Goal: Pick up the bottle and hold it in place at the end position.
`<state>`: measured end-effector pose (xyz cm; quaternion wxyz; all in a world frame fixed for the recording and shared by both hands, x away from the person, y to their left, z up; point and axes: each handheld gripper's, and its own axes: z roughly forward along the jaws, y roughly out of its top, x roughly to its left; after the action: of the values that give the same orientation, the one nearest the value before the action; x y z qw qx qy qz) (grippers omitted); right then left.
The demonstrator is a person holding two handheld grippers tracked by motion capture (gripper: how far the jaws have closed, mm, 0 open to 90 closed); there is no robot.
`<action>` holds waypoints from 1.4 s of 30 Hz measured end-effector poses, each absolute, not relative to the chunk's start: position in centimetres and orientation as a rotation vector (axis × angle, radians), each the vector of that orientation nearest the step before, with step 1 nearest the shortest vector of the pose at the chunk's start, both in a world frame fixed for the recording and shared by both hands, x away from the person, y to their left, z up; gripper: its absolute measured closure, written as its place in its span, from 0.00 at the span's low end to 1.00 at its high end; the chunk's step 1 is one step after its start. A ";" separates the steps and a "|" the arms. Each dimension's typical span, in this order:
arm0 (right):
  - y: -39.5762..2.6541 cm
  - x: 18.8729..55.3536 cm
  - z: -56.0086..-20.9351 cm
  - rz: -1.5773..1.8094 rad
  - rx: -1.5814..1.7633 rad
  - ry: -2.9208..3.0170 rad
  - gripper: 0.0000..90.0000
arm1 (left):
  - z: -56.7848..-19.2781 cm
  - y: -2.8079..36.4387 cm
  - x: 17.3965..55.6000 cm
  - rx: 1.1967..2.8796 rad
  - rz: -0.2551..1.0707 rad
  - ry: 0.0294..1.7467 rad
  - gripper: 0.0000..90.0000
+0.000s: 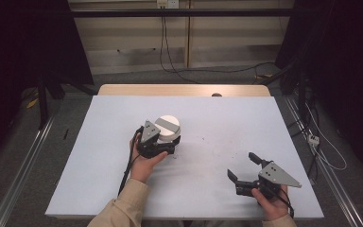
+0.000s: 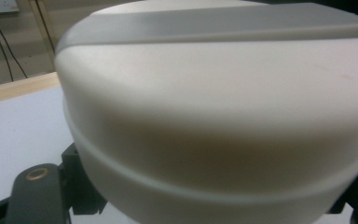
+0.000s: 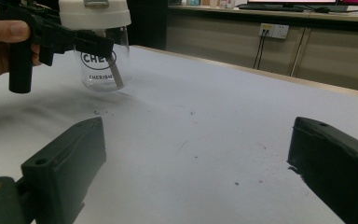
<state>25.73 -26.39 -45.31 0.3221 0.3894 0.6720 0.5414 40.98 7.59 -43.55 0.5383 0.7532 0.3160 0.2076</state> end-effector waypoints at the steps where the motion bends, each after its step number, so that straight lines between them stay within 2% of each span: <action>1: -26.4 25.7 -45.3 1.423 1.023 1.765 0.04 | -43.5 7.5 41.1 1.795 0.500 0.750 0.21; 42: -26.3 25.8 -45.3 1.422 1.024 1.766 0.04 | -44.1 4.0 44.2 1.849 0.452 0.718 0.21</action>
<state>25.78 -26.31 -45.32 0.3210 0.3898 0.6724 0.5412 44.18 4.02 -44.13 0.5257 0.7730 0.3004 0.1892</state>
